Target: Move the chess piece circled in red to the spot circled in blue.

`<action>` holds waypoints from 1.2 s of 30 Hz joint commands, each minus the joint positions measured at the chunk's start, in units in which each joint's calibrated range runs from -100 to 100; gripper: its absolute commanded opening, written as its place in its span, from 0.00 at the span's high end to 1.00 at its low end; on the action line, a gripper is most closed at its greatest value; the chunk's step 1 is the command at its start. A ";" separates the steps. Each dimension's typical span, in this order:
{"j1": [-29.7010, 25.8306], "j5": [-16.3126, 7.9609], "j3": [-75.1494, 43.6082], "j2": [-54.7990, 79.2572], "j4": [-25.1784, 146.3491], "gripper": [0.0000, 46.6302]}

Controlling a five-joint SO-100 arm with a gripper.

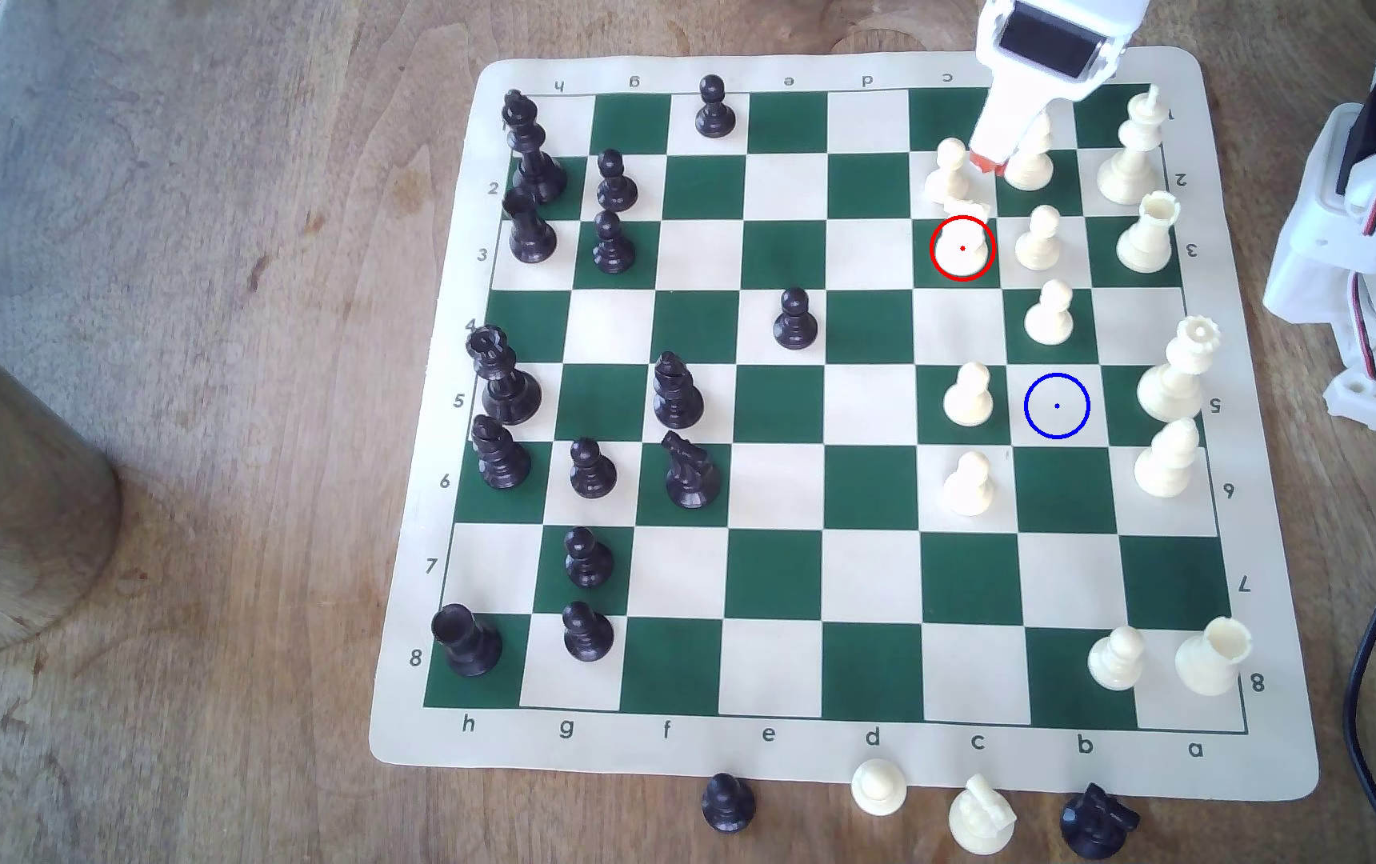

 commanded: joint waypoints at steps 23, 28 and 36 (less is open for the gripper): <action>-3.92 -4.20 4.15 5.46 -7.74 0.69; -4.62 -4.74 4.24 6.90 -8.56 0.70; -6.03 -5.47 7.60 7.07 -12.00 0.70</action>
